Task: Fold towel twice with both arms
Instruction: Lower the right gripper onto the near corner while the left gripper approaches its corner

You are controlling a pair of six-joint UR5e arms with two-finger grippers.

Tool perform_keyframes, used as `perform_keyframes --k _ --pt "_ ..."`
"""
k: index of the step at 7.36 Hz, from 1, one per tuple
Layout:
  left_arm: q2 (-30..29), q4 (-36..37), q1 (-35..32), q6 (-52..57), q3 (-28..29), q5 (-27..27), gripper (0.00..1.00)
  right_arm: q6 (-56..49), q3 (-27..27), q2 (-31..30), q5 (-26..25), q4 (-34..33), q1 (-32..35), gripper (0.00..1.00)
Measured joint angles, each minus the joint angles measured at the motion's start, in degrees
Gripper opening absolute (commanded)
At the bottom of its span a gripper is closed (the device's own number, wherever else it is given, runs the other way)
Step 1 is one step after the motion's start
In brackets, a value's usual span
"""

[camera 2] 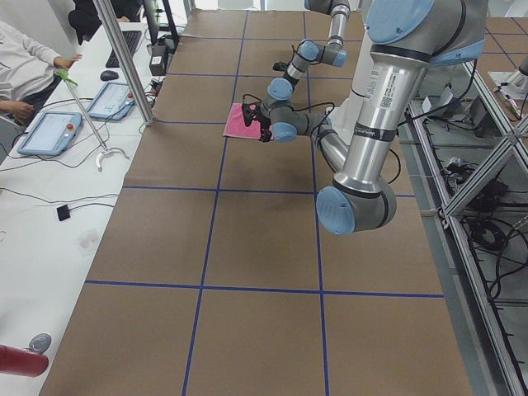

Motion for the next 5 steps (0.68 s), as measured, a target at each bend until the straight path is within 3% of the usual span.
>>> perform_keyframes --k 1,2,5 --pt "0.1 0.0 0.03 0.01 0.0 0.02 1.0 0.14 0.05 0.11 -0.08 -0.01 -0.03 0.4" --pt "0.24 0.0 0.06 0.03 0.0 0.03 1.0 0.32 0.07 0.19 -0.11 -0.01 -0.09 0.35" --pt "0.49 0.0 0.07 0.07 0.01 0.04 1.0 0.38 0.16 0.07 -0.26 -0.01 -0.19 0.34"
